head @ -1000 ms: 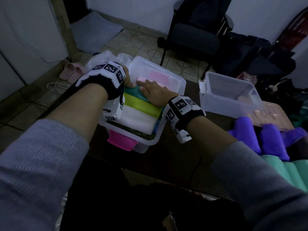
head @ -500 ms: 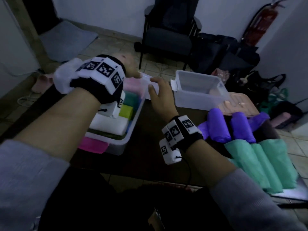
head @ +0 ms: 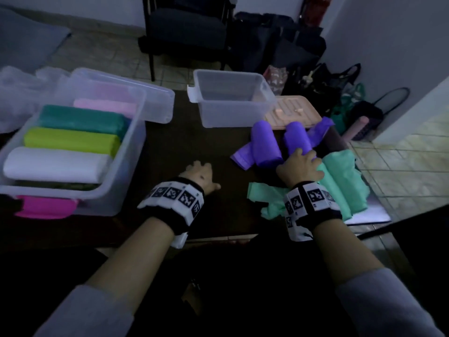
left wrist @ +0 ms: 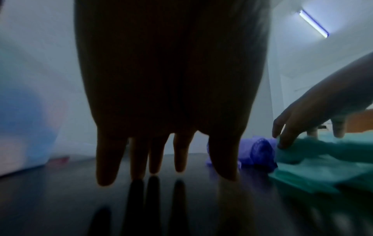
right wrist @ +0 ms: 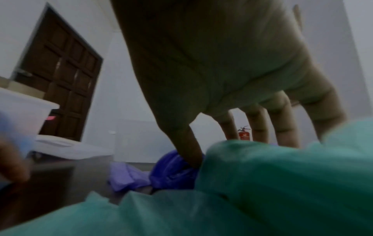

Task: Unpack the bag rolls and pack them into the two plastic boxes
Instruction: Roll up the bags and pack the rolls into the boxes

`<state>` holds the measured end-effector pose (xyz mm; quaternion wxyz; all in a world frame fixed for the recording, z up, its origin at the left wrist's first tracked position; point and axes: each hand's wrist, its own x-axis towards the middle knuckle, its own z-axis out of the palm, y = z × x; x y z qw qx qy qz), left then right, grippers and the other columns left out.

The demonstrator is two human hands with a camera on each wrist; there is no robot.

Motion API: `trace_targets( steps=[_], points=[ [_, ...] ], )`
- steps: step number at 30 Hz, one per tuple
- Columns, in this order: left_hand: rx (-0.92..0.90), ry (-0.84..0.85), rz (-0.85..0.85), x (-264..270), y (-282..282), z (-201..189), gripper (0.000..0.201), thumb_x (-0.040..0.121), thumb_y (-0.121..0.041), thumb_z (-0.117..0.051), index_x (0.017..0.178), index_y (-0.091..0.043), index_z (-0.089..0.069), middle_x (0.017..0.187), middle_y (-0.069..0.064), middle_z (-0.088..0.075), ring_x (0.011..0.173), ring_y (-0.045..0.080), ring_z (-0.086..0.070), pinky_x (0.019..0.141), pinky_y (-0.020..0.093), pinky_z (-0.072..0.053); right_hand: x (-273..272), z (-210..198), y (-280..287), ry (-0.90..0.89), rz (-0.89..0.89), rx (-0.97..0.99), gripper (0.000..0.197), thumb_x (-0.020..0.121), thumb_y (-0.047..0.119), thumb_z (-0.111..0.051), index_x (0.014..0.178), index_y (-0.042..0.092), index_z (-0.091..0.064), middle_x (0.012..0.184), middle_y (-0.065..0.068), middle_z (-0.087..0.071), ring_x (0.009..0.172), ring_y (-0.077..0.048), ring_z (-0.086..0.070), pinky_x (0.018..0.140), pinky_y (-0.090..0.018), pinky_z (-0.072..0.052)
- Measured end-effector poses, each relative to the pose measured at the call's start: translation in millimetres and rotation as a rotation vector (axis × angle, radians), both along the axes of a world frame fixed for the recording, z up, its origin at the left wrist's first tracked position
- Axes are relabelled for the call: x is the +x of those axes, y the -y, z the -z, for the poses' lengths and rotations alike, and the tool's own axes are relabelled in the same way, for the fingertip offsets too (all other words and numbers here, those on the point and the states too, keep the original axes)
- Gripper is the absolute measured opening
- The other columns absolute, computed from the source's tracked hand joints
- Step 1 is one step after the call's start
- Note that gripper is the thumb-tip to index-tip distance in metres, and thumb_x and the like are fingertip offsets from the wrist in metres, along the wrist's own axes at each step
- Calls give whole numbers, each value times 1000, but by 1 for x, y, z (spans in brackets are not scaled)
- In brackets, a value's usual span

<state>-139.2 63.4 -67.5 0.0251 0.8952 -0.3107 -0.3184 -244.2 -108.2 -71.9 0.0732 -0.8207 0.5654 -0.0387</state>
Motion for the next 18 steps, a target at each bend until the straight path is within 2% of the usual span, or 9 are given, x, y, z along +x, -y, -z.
trace_targets(
  steps=[4, 7, 9, 12, 14, 15, 18],
  points=[
    [59, -7, 44, -6, -11, 21, 79, 92, -51, -46, 150, -20, -3, 157, 6, 9, 145, 26, 4, 115, 50, -11, -9, 8, 20, -31, 77, 155, 42, 96, 29, -43, 137, 17, -39, 143, -15, -32, 130, -33, -33, 101, -46, -31],
    [115, -24, 97, -8, -20, 30, 84, 91, -60, -35, 149, -24, 14, 154, 2, 26, 143, 21, 20, 116, 48, 2, -10, 12, 19, -89, 19, 152, 47, 93, 33, -49, 135, 16, -39, 142, -17, -31, 129, -35, -33, 100, -45, -33],
    [113, -42, 99, -8, -22, 34, 83, 91, -63, -31, 147, -25, 17, 152, 1, 30, 142, 19, 25, 115, 46, 7, -8, 12, 11, -136, -20, 120, 49, 90, 32, -52, 134, 14, -40, 141, -19, -31, 127, -36, -33, 98, -45, -34],
    [113, -58, 92, -9, -24, 34, 83, 91, -64, -30, 147, -26, 18, 152, 0, 32, 141, 19, 27, 115, 46, 9, -1, 11, 2, -177, -20, 87, 40, 97, 24, -37, 136, 13, -41, 141, -22, -33, 127, -37, -33, 98, -44, -33],
    [112, -65, 90, -10, -24, 33, 83, 91, -63, -30, 147, -26, 19, 151, 0, 32, 140, 19, 27, 114, 46, 10, 0, 8, 1, -215, -39, 89, 42, 100, 22, -30, 138, 10, -40, 142, -22, -34, 129, -36, -33, 100, -43, -32],
    [112, -68, 89, -10, -24, 33, 82, 91, -63, -30, 147, -26, 19, 151, 0, 32, 140, 19, 27, 114, 46, 11, 0, 6, 0, -229, -62, 98, 42, 99, 23, -31, 139, 9, -39, 142, -22, -36, 129, -36, -35, 100, -42, -34],
    [116, -70, 86, -11, -24, 32, 83, 91, -63, -30, 147, -25, 19, 151, 0, 33, 140, 19, 28, 114, 46, 11, 0, 5, -3, -250, -170, 142, 47, 90, 28, -53, 132, 8, -47, 134, -20, -48, 122, -36, -47, 94, -41, -42]
  ],
)
